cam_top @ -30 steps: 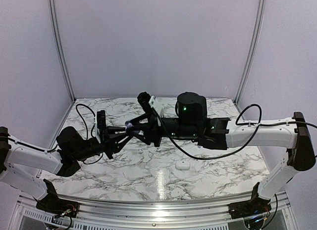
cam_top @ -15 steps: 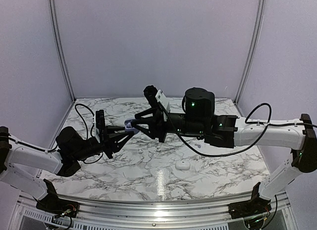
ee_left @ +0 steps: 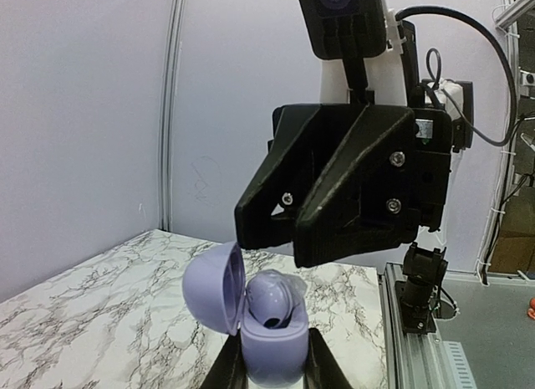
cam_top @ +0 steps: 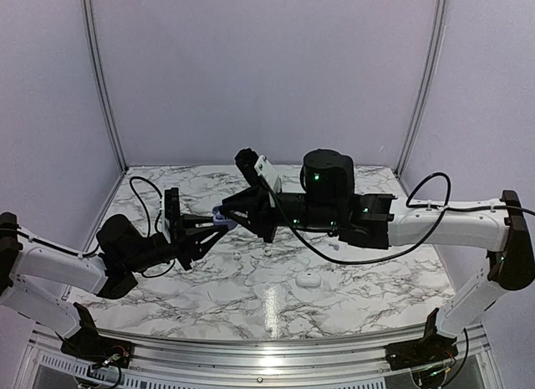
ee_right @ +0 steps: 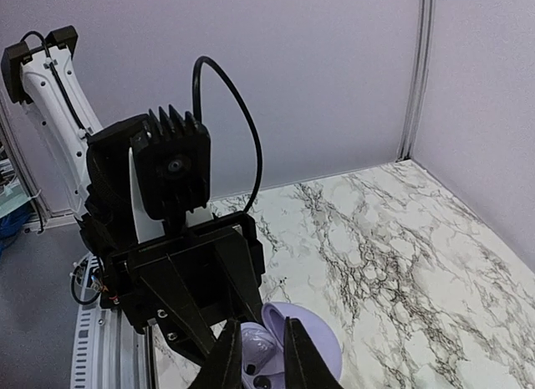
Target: Insert the wireless bluetooth earbuds into the charging case
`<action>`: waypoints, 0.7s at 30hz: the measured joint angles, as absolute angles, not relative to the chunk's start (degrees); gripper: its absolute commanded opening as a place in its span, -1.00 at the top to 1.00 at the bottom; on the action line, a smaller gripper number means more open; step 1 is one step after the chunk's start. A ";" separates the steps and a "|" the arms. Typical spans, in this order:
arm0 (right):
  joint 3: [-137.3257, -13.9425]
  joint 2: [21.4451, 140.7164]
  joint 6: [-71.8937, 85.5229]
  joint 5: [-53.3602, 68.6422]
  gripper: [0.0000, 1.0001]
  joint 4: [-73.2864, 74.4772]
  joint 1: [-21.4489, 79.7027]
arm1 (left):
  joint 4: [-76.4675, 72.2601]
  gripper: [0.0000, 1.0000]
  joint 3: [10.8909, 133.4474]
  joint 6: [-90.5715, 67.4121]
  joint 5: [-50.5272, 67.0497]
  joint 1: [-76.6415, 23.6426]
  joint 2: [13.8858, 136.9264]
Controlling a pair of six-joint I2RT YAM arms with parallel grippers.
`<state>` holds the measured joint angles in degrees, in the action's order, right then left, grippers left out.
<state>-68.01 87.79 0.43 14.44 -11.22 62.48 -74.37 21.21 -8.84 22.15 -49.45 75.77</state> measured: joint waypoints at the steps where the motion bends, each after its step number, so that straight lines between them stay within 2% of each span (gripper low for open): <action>1: -68.12 87.94 0.43 14.41 0.69 -11.09 62.48 | -74.37 1.00 21.21 -8.84 22.24 -49.45 75.79; 9: -68.53 88.66 0.36 14.39 0.83 -9.19 62.48 | -74.28 1.00 21.41 -8.84 22.48 -49.34 76.16; 14: -68.66 88.66 0.36 14.41 0.80 -8.47 62.48 | -74.11 1.00 21.41 -8.82 22.46 -49.32 76.29; 18: -68.75 88.60 0.19 14.39 0.63 -7.62 62.48 | -73.84 1.00 21.41 -8.82 22.50 -49.34 76.38; 20: -68.73 88.33 -0.30 14.41 0.32 -6.74 62.46 | -73.91 1.00 21.41 -8.82 22.52 -49.32 76.44; 21: -68.73 88.07 -0.56 14.48 0.24 -6.20 62.37 | -73.93 1.00 21.41 -8.82 22.55 -49.32 76.44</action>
<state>-68.73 88.07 -0.56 14.48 -6.20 62.37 -73.93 21.41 -8.82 22.55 -49.32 76.44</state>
